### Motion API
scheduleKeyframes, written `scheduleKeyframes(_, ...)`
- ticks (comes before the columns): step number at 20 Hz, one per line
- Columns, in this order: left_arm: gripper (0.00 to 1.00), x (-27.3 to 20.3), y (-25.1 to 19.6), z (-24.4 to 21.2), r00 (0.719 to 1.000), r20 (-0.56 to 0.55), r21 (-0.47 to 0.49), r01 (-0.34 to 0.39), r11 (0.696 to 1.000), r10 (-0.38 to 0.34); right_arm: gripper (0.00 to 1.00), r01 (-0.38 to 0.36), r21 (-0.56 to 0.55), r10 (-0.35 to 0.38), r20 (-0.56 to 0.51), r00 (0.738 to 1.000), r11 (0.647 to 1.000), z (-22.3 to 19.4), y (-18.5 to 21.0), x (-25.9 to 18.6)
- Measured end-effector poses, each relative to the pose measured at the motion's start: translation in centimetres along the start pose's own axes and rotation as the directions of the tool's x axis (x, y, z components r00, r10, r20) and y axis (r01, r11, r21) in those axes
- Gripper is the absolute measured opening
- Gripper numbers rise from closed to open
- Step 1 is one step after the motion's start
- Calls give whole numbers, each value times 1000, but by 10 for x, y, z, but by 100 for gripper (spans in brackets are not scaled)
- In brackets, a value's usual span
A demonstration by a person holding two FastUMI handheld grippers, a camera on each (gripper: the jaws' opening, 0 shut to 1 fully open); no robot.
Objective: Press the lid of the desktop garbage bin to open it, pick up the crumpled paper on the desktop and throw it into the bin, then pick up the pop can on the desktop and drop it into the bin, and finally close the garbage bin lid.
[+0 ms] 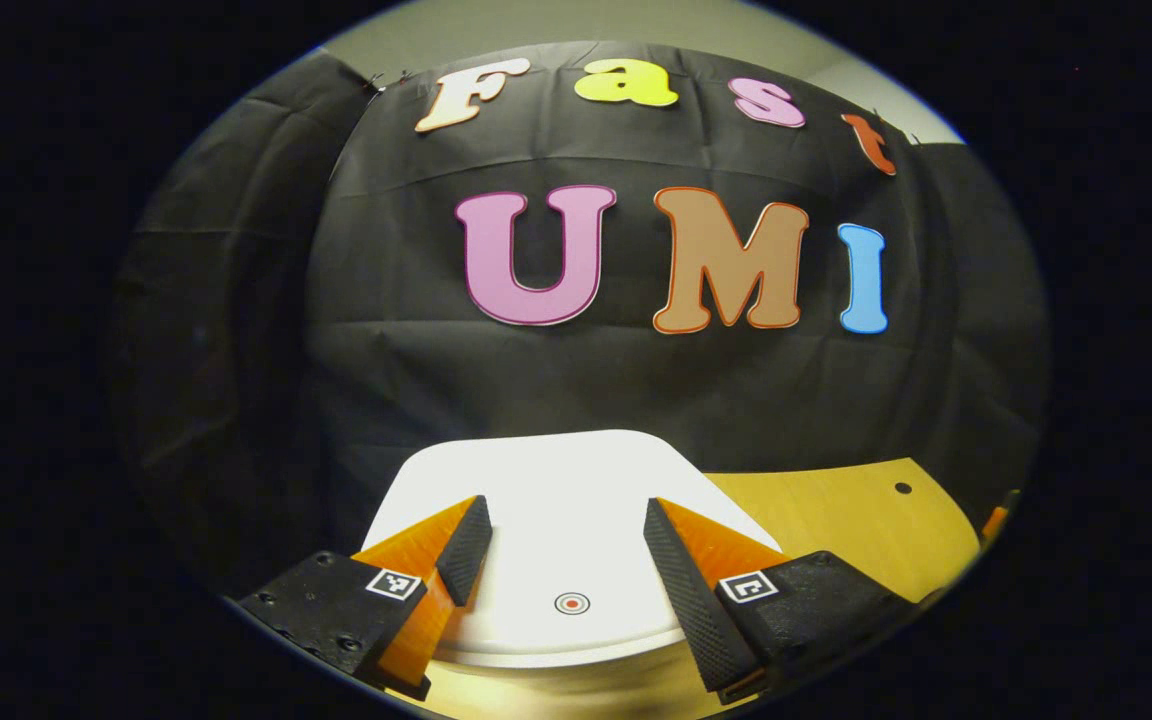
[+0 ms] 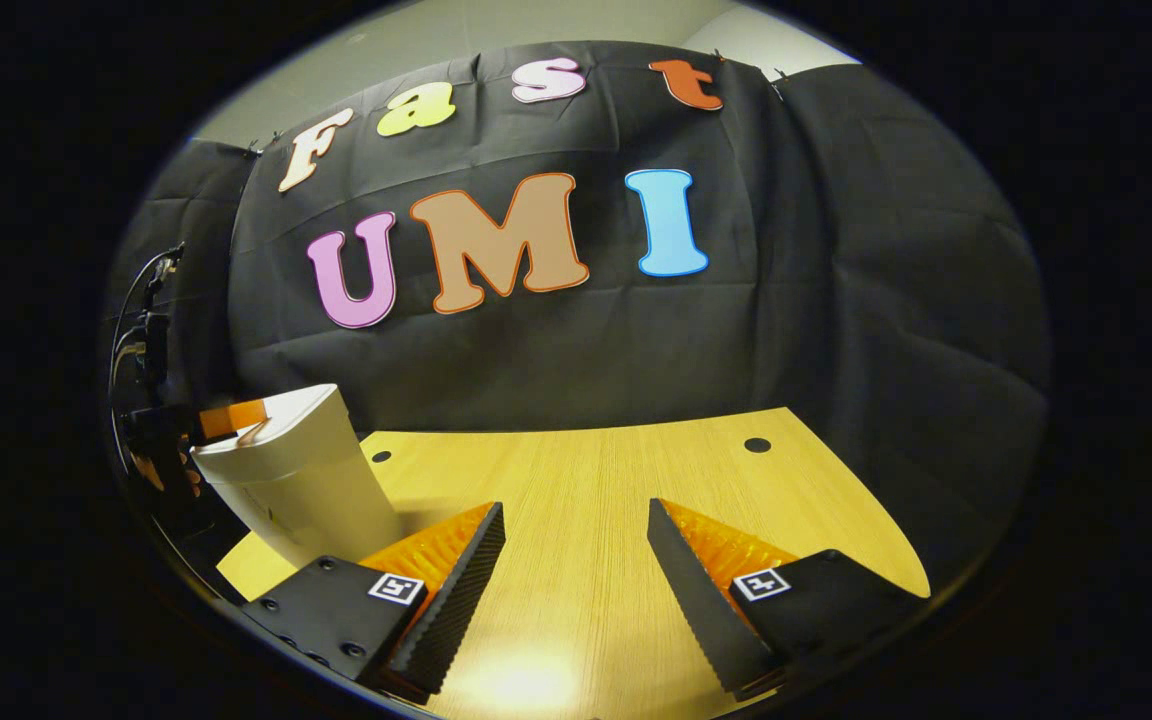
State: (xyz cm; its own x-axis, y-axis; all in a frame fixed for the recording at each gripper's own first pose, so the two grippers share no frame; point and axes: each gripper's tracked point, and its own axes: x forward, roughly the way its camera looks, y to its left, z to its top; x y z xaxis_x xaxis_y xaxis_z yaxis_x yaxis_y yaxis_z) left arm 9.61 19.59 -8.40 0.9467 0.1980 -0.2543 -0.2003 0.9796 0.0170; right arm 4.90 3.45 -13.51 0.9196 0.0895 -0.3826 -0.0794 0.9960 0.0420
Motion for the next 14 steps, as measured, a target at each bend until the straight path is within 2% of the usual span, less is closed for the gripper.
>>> scheduleKeyframes(3,91,-5,-7,9,999,27,19,19,1000,-19,96,-13,-15,13,42,999,1000,19,-10,-11)
scheduleKeyframes(4,93,-8,-14,14,999,43,20,29,999,-30,94,-22,-22,23,62,998,1000,28,-15,-16)
scheduleKeyframes(9,94,-52,-79,84,967,243,66,65,996,-80,96,-59,-38,64,137,989,998,62,-51,-39)
scheduleKeyframes(12,94,-80,-130,88,957,256,38,131,991,-136,96,-89,-44,96,165,982,995,71,-73,-54)
scheduleKeyframes(14,93,-96,-155,81,957,253,21,143,990,-143,96,-105,-53,113,178,978,993,75,-87,-63)
